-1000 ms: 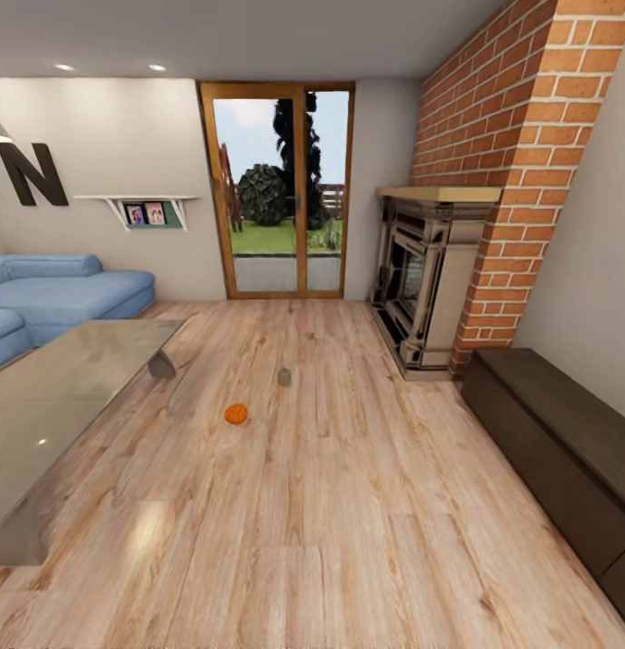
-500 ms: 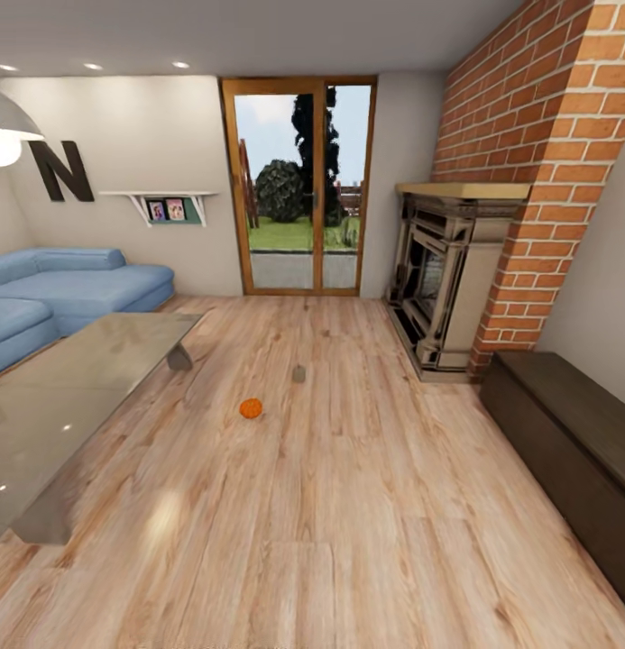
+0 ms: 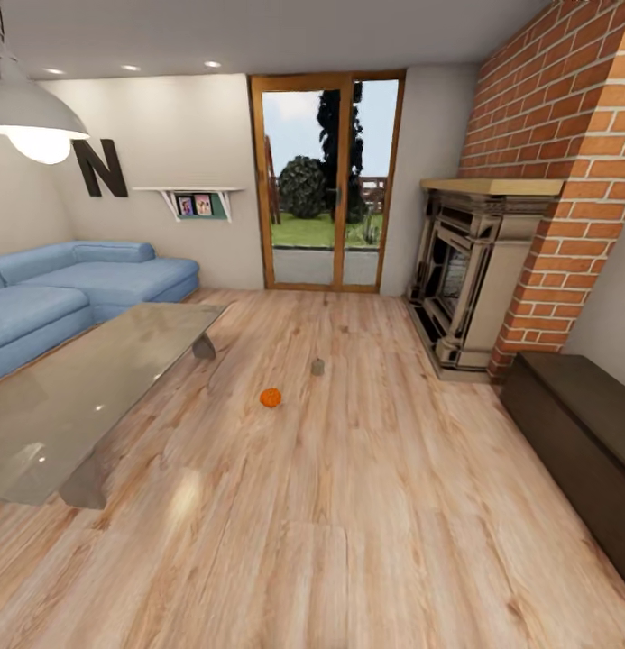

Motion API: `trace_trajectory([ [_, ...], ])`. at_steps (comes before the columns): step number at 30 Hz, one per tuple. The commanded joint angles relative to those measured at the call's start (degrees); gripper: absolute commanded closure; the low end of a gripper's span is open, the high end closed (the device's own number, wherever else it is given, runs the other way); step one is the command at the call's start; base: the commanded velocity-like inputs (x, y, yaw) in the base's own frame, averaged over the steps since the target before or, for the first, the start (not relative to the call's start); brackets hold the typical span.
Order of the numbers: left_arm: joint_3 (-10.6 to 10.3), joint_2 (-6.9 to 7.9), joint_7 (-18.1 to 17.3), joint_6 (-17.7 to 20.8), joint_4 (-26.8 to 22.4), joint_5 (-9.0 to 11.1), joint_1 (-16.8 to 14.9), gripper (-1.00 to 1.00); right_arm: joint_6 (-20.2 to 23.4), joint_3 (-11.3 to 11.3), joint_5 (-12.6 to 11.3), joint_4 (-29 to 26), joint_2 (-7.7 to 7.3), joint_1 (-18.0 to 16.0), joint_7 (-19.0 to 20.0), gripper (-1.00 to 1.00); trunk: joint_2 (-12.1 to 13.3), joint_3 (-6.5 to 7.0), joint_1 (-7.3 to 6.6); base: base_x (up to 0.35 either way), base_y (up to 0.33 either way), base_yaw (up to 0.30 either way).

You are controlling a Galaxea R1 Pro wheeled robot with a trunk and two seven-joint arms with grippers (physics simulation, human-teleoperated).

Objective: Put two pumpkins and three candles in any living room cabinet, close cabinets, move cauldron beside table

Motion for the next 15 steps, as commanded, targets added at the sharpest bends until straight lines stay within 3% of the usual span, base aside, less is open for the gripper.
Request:
trace_trajectory([
  [1,0.00,0.00,0.00,0.00,0.00,0.00,0.00,-1.00,0.00,0.00,0.00,0.00,0.04,0.00,0.01,-1.00,0.00,0.00,0.00,-0.329,0.000,0.046],
  [7,0.00,0.00,0.00,-0.01,-0.08,0.00,0.00,-1.00,-0.09,0.00,0.00,0.01,0.33,0.00,-0.18,-1.00,0.00,0.00,0.00,-0.303,0.000,0.263],
  [15,0.00,0.00,0.00,0.02,-0.04,0.00,0.00,-1.00,-0.09,0.01,0.00,0.01,0.34,0.00,-0.19,-1.00,0.00,0.00,0.00,-0.045,0.000,0.286],
])
